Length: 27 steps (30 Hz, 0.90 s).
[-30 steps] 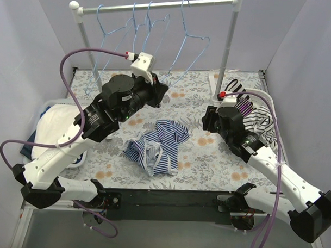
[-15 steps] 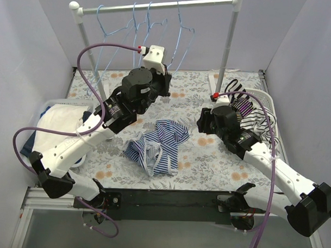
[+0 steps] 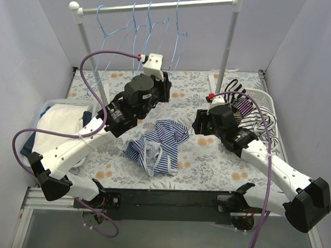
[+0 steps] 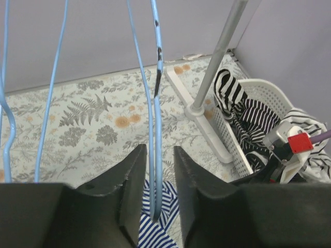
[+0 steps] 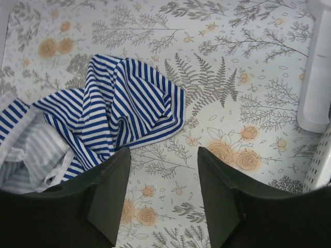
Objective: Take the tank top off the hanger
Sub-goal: Place the hanger at the clothesline, then pick up the tank top from the center of the board.
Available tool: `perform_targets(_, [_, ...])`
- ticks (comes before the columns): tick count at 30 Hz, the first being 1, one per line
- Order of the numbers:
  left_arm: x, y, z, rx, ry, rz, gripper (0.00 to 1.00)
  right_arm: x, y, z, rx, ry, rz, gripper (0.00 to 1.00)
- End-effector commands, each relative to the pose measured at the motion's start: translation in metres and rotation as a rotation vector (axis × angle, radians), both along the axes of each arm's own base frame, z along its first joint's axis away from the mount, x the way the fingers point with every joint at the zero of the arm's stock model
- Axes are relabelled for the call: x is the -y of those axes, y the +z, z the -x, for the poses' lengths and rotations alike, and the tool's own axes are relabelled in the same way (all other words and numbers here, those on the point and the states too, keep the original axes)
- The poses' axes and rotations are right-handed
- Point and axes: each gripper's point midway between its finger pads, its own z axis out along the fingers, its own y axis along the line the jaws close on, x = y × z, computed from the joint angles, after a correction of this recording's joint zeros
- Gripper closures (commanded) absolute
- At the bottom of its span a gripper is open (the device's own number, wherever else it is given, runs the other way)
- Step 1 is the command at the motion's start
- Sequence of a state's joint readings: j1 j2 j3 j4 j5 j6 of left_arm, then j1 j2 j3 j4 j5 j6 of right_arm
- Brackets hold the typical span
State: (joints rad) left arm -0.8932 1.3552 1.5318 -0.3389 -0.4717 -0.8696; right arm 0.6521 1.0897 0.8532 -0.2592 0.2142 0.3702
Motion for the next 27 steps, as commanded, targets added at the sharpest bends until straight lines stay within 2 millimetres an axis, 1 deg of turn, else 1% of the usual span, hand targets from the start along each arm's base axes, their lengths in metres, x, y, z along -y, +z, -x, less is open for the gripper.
perform_targets(1, [-0.015,-0.009,0.012,-0.032,0.016,0.030,0.54,-0.026,-0.007,0.008,-0.021,0.141,-0.049,0.32])
perform_targets(2, [-0.017,-0.013,0.014,-0.040,0.017,0.025,0.39,-0.029,-0.010,0.010,-0.032,0.160,-0.054,0.30])
perform_targets(3, [-0.019,-0.015,0.016,-0.046,0.021,0.026,0.29,-0.035,-0.014,0.014,-0.045,0.194,-0.070,0.27])
perform_targets(4, [-0.023,-0.014,0.019,-0.045,0.024,0.035,0.22,-0.037,-0.022,0.014,-0.063,0.202,-0.066,0.25])
perform_targets(5, [-0.026,-0.023,0.020,-0.062,0.029,0.026,0.19,-0.042,-0.025,0.018,-0.082,0.232,-0.079,0.25])
perform_targets(6, [-0.027,-0.025,0.022,-0.065,0.028,0.027,0.16,-0.049,-0.030,0.024,-0.110,0.274,-0.095,0.24])
perform_targets(7, [-0.029,-0.029,0.023,-0.070,0.032,0.026,0.09,-0.054,-0.041,0.025,-0.142,0.291,-0.097,0.23])
perform_targets(8, [-0.033,-0.034,0.026,-0.079,0.036,0.021,0.03,-0.059,-0.045,0.028,-0.163,0.308,-0.105,0.21])
perform_targets(9, [-0.036,-0.036,0.028,-0.084,0.039,0.022,0.02,-0.065,-0.050,0.032,-0.191,0.339,-0.119,0.20])
perform_targets(10, [-0.038,-0.038,0.029,-0.089,0.043,0.021,0.02,-0.070,-0.062,0.034,-0.227,0.356,-0.114,0.18])
perform_targets(11, [-0.046,-0.036,0.033,-0.089,0.055,0.028,0.02,-0.079,-0.062,0.032,-0.217,0.376,-0.131,0.12])
perform_targets(12, [-0.049,-0.040,0.037,-0.104,0.060,0.045,0.02,-0.086,-0.064,0.035,-0.232,0.407,-0.153,0.09])
perform_targets(13, [-0.054,-0.040,0.041,-0.104,0.061,0.058,0.02,-0.092,-0.074,0.038,-0.265,0.431,-0.158,0.01])
perform_targets(14, [-0.059,-0.039,0.046,-0.101,0.061,0.072,0.02,-0.106,-0.064,0.033,-0.235,0.468,-0.193,0.01])
perform_targets(15, [-0.069,-0.035,0.055,-0.090,0.059,0.099,0.02,-0.113,-0.063,0.035,-0.243,0.503,-0.204,0.01])
perform_targets(17, [-0.082,-0.034,0.063,-0.085,0.066,0.106,0.02,-0.131,-0.062,0.031,-0.240,0.549,-0.211,0.01])
perform_targets(18, [-0.091,-0.031,0.069,-0.078,0.077,0.125,0.02,-0.138,-0.068,0.031,-0.260,0.570,-0.212,0.01])
perform_targets(19, [-0.097,-0.031,0.071,-0.080,0.091,0.126,0.02,-0.143,-0.068,0.029,-0.259,0.582,-0.217,0.01])
perform_targets(20, [-0.103,-0.037,0.074,-0.098,0.106,0.104,0.02,-0.152,-0.061,0.026,-0.242,0.601,-0.229,0.01])
perform_targets(21, [-0.110,-0.037,0.075,-0.101,0.130,0.106,0.02,-0.157,-0.071,0.027,-0.271,0.613,-0.228,0.01])
perform_targets(23, [-0.117,-0.047,0.078,-0.132,0.156,0.093,0.02,-0.166,-0.075,0.027,-0.287,0.635,-0.233,0.01])
perform_targets(25, [-0.120,-0.051,0.081,-0.147,0.165,0.105,0.02,-0.175,-0.083,0.029,-0.314,0.659,-0.232,0.01])
perform_targets(27, [-0.121,-0.054,0.083,-0.157,0.167,0.112,0.02,-0.179,-0.089,0.030,-0.325,0.656,-0.212,0.01])
